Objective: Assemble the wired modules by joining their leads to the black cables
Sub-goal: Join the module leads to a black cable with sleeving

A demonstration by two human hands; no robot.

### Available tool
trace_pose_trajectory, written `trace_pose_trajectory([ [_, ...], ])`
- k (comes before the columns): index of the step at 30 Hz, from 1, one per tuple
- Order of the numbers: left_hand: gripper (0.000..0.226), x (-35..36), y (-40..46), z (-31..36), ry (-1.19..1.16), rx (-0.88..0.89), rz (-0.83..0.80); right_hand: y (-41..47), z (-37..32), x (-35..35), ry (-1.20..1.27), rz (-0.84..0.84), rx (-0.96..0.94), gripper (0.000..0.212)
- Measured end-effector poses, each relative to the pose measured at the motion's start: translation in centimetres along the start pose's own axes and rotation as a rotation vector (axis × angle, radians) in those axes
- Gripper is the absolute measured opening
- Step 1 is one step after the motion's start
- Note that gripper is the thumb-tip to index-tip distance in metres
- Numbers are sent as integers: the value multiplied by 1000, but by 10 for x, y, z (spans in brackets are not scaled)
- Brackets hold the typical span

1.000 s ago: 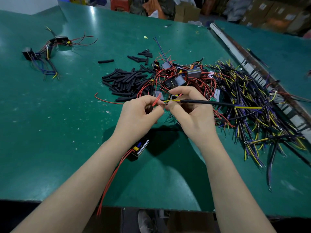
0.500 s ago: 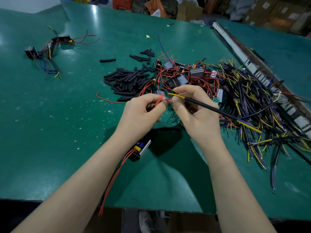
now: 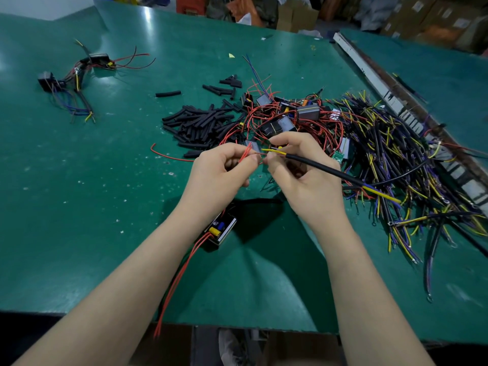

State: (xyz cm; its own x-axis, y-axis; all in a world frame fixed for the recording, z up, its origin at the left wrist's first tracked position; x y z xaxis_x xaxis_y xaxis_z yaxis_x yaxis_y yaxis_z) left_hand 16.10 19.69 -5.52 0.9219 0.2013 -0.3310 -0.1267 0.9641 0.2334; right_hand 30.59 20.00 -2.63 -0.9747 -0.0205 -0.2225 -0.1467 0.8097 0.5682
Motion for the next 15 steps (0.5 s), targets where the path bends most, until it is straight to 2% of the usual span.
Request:
trace_pose_trajectory([
  [8, 17, 1, 0, -2, 73, -19, 3, 1, 1, 0, 34, 6, 28, 31],
  [15, 11, -6, -2, 5, 242, 0, 71, 2, 2, 0, 73, 14, 63, 43],
])
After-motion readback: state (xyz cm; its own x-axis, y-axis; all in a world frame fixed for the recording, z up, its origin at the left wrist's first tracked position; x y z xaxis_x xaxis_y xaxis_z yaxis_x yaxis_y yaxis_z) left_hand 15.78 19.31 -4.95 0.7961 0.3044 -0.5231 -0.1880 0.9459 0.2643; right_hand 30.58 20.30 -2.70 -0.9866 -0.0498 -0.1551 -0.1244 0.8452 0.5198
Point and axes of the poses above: each hand's wrist, its own y-axis towards the middle knuckle, its own x-axis out of the palm, z = x × y, the point moved 6 cm from there along y, towards the middle knuckle, and after that the axes turned 12 degrees about y, right-handed, at the moved point
